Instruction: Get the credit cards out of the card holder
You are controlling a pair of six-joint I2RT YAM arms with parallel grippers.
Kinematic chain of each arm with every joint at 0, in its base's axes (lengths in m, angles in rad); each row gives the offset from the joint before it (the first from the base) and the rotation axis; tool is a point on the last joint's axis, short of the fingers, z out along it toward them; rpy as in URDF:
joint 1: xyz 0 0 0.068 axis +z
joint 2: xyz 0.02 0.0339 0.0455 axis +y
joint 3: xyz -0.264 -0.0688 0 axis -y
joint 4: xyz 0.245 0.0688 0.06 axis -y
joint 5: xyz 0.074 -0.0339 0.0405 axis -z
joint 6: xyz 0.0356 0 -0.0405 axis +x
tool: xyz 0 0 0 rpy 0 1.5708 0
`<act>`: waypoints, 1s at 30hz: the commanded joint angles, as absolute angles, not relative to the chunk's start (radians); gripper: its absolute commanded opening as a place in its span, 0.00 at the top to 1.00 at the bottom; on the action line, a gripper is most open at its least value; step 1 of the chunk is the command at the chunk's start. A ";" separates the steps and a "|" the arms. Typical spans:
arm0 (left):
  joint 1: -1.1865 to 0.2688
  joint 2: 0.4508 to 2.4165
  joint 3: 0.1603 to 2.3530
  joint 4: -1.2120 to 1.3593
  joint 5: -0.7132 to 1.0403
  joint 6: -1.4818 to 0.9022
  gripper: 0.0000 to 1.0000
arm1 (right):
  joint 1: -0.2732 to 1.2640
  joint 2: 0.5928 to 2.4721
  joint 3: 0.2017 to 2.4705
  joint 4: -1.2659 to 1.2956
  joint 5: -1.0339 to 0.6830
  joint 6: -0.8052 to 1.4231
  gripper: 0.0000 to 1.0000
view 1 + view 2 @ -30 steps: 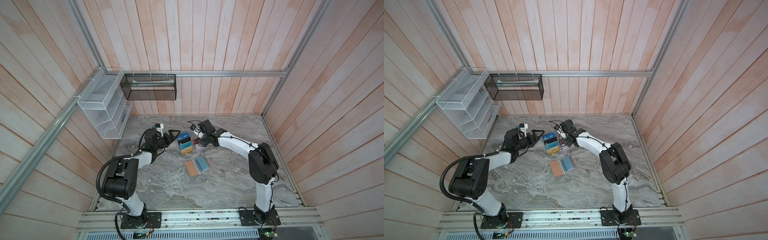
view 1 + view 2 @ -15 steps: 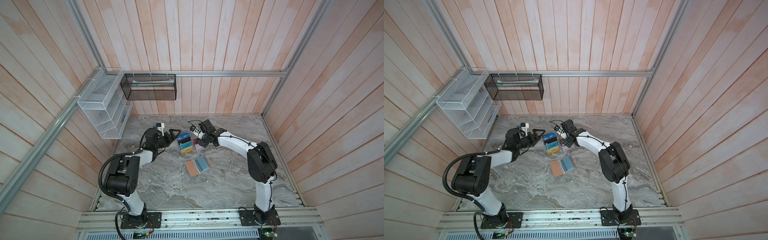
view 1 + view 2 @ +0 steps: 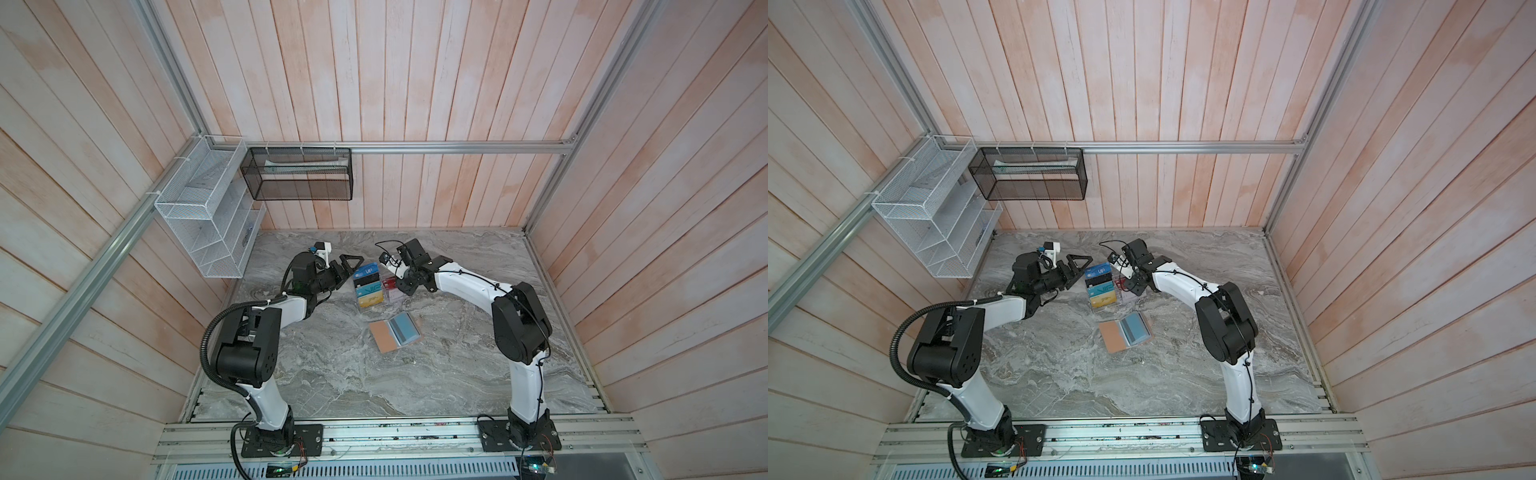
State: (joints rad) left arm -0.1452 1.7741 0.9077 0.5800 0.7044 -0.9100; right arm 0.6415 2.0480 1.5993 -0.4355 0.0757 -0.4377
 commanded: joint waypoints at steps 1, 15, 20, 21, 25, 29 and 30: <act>-0.146 1.798 0.933 0.596 0.735 -0.912 0.00 | 0.630 2.054 1.625 -0.439 0.040 -0.443 0.79; -0.114 1.811 0.937 0.576 0.774 -0.884 0.00 | 0.625 2.048 1.638 -0.428 -0.015 -0.471 0.93; -0.092 1.805 0.937 0.562 0.784 -0.881 0.00 | 0.624 2.023 1.600 -0.406 -0.033 -0.472 1.00; -0.091 1.807 0.942 0.555 0.787 -0.877 0.00 | 0.624 2.019 1.593 -0.403 -0.034 -0.471 1.00; -0.088 1.826 0.986 0.513 0.795 -0.862 0.00 | 0.621 1.999 1.572 -0.391 -0.052 -0.460 1.00; -0.087 1.837 1.031 0.483 0.804 -0.852 0.00 | 0.619 1.986 1.560 -0.382 -0.065 -0.453 1.00; -0.088 1.838 1.038 0.478 0.807 -0.851 0.00 | 0.616 1.980 1.558 -0.378 -0.071 -0.450 1.00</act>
